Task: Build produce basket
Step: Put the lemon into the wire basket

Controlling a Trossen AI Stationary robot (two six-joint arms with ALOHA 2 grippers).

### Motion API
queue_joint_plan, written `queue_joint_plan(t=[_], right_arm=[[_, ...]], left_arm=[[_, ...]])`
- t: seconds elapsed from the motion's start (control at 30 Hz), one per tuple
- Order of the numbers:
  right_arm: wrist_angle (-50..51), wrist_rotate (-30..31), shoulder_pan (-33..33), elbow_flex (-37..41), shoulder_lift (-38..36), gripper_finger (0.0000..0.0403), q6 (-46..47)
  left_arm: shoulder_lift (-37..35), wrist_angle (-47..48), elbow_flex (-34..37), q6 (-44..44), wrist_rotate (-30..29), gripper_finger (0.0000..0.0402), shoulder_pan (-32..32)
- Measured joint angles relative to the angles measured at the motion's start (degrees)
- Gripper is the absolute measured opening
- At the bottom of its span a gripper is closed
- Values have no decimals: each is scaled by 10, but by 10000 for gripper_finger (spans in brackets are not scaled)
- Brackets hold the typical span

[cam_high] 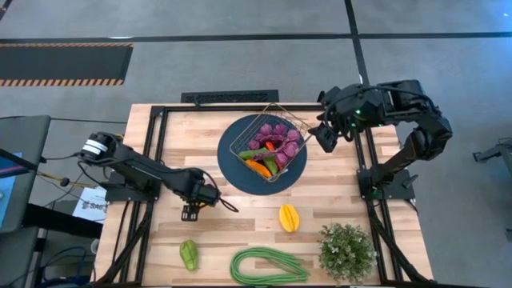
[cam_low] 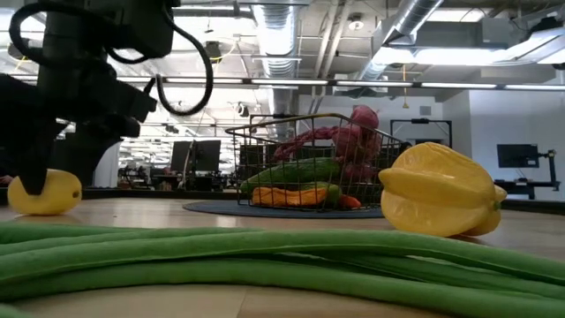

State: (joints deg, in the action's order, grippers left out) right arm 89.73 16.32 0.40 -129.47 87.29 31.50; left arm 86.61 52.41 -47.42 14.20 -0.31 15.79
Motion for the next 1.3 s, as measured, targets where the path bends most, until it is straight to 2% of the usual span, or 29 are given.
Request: queue_joint_plan(t=[0.13,0.23,0.43,0.47,0.73,1.0,1.13,1.3], right_arm=[[0,0,0,0,0,280,-3],[1,0,0,0,0,280,-5],[2,0,0,0,0,280,-6],[2,0,0,0,0,280,-8],[3,0,0,0,0,280,-15],[3,-1,0,0,-12,280,-22],[3,-1,0,0,-18,280,-22],[3,0,0,0,-23,280,-22]], left_arm=[[17,3,0,10,1,249,0],[24,6,0,14,6,229,0],[23,6,-1,29,11,124,-2],[23,6,-2,32,11,116,-2],[23,10,-74,43,9,116,-23],[23,33,-276,-28,-100,116,-82],[26,-6,-356,-76,-139,116,-135],[27,-86,-381,-108,-160,116,-205]])
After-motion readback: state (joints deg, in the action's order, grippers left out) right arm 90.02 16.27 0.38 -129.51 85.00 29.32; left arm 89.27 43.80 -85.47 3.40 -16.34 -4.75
